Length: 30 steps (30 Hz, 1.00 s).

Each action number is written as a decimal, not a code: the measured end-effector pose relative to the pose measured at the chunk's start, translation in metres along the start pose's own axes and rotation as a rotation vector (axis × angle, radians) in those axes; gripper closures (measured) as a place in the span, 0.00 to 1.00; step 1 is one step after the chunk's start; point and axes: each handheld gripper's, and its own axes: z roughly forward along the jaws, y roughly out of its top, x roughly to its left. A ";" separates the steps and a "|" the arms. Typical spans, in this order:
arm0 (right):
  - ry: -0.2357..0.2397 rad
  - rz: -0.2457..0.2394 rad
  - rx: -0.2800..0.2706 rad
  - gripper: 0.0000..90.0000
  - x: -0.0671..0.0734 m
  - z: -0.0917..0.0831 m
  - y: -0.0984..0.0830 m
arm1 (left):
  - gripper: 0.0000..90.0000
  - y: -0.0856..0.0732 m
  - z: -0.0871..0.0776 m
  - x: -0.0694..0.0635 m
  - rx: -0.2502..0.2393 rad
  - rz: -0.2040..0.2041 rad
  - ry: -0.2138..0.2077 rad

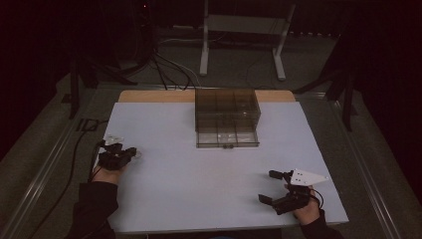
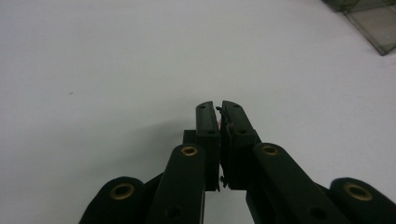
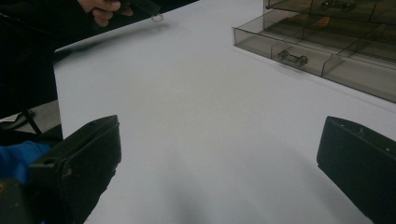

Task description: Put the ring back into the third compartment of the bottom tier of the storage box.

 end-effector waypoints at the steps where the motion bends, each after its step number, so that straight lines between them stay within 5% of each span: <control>1: 0.000 0.001 0.000 0.00 0.000 0.000 0.000 | 0.98 0.002 0.001 -0.003 0.000 0.004 -0.007; 15: 0.004 -0.003 -0.002 0.00 0.001 0.000 0.000 | 0.98 0.012 0.008 -0.032 0.005 0.093 -0.059; 30: 0.007 0.002 0.000 0.00 0.001 0.000 0.000 | 0.98 0.027 0.011 -0.057 -0.014 0.132 -0.128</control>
